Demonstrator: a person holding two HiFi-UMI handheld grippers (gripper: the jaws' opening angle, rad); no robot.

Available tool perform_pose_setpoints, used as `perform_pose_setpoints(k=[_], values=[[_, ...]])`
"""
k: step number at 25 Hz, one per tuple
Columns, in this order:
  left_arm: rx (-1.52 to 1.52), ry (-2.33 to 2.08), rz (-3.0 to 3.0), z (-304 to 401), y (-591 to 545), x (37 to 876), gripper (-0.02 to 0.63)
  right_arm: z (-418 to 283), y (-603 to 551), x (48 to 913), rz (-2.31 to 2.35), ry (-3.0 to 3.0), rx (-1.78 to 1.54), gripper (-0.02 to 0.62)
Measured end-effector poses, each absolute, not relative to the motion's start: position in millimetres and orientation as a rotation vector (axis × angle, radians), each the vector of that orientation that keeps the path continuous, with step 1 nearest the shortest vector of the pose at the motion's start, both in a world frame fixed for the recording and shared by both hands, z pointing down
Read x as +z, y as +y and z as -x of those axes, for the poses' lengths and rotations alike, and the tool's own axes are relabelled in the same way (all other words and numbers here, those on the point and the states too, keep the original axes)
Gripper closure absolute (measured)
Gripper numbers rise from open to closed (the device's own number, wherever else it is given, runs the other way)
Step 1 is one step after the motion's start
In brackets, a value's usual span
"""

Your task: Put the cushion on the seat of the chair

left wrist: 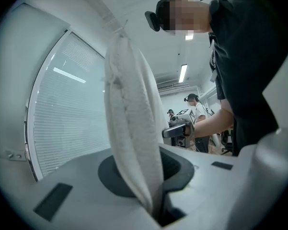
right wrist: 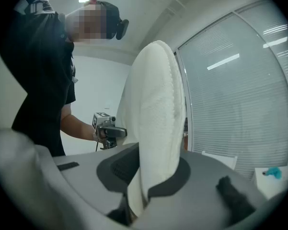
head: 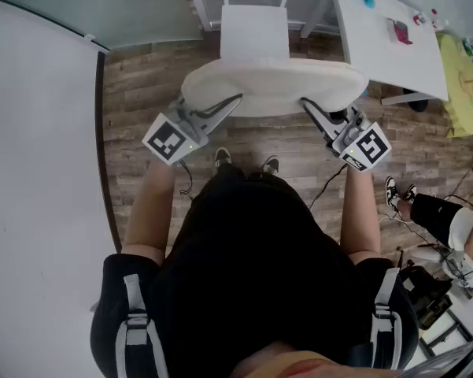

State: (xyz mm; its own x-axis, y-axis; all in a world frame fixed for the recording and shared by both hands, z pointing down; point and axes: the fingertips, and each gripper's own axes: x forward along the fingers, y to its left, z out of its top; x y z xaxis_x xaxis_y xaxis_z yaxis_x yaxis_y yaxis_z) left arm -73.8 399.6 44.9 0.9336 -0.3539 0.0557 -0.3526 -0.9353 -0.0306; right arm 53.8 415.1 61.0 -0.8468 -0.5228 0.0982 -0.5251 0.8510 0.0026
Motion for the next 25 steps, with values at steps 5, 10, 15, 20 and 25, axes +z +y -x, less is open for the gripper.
perform_pose_setpoints(k=[5,10,15,20,25], values=[[-0.083,0.556,3.056,77,405,44,0.541,-50,419,63,-0.831,-2.928,0.037,0.541],[-0.092,0.566,3.066,73,406,50,0.541,-52,422,69,-0.807,-2.929,0.057,0.540],[-0.107,0.570,3.059,70,411,58,0.541,-55,425,77,-0.837,-2.921,0.058,0.538],[-0.116,0.562,3.042,58,413,55,0.540,-66,429,77,-0.849,-2.931,0.065,0.538],[-0.116,0.575,3.035,44,414,51,0.540,-81,430,74,-0.842,-2.941,0.059,0.538]])
